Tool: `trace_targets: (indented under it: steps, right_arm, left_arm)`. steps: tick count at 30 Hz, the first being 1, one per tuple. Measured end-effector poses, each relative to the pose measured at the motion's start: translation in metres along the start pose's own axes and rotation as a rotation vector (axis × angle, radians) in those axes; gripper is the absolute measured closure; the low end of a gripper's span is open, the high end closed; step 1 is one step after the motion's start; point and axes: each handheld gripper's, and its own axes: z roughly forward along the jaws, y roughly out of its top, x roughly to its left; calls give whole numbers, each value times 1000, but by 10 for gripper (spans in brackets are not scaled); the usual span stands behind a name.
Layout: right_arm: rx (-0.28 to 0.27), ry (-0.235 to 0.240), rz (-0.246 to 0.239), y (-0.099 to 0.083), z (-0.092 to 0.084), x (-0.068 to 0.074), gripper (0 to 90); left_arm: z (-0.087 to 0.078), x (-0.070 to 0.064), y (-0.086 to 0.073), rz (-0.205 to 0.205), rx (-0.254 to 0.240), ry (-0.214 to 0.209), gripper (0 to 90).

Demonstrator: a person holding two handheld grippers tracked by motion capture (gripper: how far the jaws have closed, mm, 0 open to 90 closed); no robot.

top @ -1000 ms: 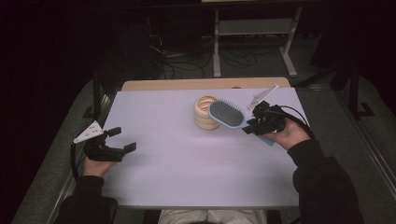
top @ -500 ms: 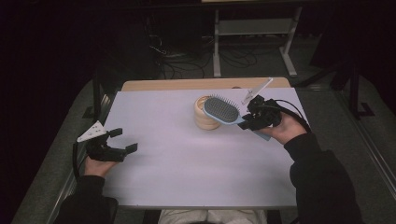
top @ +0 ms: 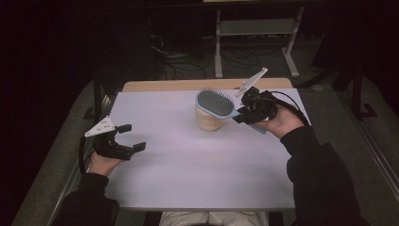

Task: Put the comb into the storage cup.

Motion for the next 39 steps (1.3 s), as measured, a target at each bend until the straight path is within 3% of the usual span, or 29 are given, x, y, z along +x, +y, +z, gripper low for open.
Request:
trace_targets:
  steps: [11, 17, 22, 30, 39]
  right_arm:
    - [-12, -13, -16, 14, -2, -1, 685]
    - [-17, -13, -23, 20, 0, 0, 686]
    - [-24, -14, -27, 27, 2, 0, 686]
    - [-39, -10, -46, 36, 9, 2, 685]
    - [-40, -30, -72, 45, 17, 4, 685]
  left_arm:
    - [5, -3, 41, 54, 3, -34, 0]
    - [17, -9, 59, 61, -4, -64, 0]
    - [31, -13, 73, 97, 10, -80, 0]
    - [50, -15, 89, 91, -5, -108, 0]
    - [67, -11, 94, 28, -15, -147, 0]
